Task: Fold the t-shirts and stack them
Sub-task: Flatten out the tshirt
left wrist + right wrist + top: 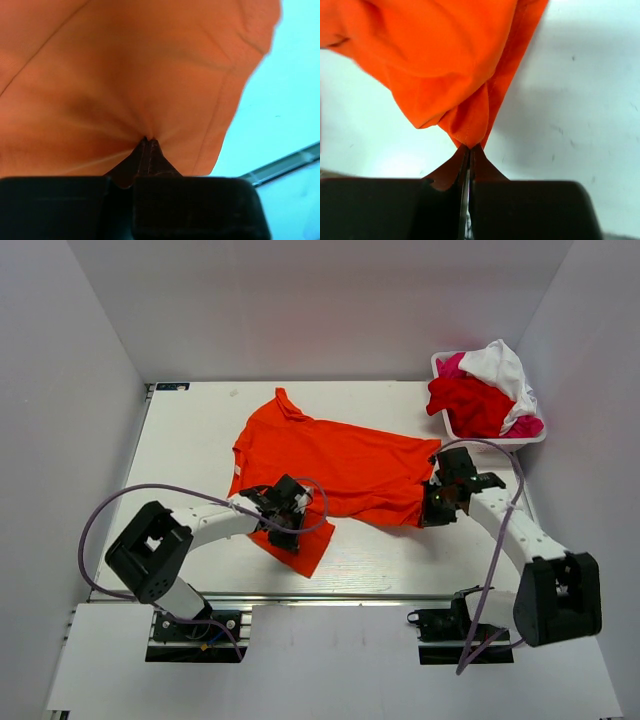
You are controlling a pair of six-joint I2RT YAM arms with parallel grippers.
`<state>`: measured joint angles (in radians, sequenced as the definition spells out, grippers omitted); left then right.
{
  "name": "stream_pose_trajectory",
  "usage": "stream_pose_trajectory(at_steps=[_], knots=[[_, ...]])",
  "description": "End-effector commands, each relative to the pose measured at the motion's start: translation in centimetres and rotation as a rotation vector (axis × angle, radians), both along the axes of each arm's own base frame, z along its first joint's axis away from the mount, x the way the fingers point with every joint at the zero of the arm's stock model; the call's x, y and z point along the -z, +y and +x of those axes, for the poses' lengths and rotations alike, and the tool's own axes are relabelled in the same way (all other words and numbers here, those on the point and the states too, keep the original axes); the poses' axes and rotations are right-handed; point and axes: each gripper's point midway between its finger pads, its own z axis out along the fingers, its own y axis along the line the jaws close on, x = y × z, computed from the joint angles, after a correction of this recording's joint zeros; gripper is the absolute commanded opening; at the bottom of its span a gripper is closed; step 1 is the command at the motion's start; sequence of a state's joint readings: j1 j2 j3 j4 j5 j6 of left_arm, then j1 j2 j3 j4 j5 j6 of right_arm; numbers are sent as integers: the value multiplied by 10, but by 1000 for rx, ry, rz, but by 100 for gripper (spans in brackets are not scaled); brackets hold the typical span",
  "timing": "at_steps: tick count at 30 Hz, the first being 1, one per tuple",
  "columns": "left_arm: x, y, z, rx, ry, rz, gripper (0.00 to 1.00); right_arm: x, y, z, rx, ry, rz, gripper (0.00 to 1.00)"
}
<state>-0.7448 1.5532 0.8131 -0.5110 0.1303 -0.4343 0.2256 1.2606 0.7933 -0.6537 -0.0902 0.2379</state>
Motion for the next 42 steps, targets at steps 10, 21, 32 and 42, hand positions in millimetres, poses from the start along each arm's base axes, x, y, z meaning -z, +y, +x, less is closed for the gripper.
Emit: stream_pose_trajectory(at_steps=[10,21,32,42], knots=[[-52,76,-14,-230,-51,260,0,20,31,-135,152,391,282,0],[-62,106,-34,-275,20,413,29,-22,19,-94,91,194,200,90],[-125,57,72,-306,-337,267,100,-8,-2,-12,211,60,25,90],[-81,-23,195,-202,-379,214,100,30,-9,42,244,66,-78,90]])
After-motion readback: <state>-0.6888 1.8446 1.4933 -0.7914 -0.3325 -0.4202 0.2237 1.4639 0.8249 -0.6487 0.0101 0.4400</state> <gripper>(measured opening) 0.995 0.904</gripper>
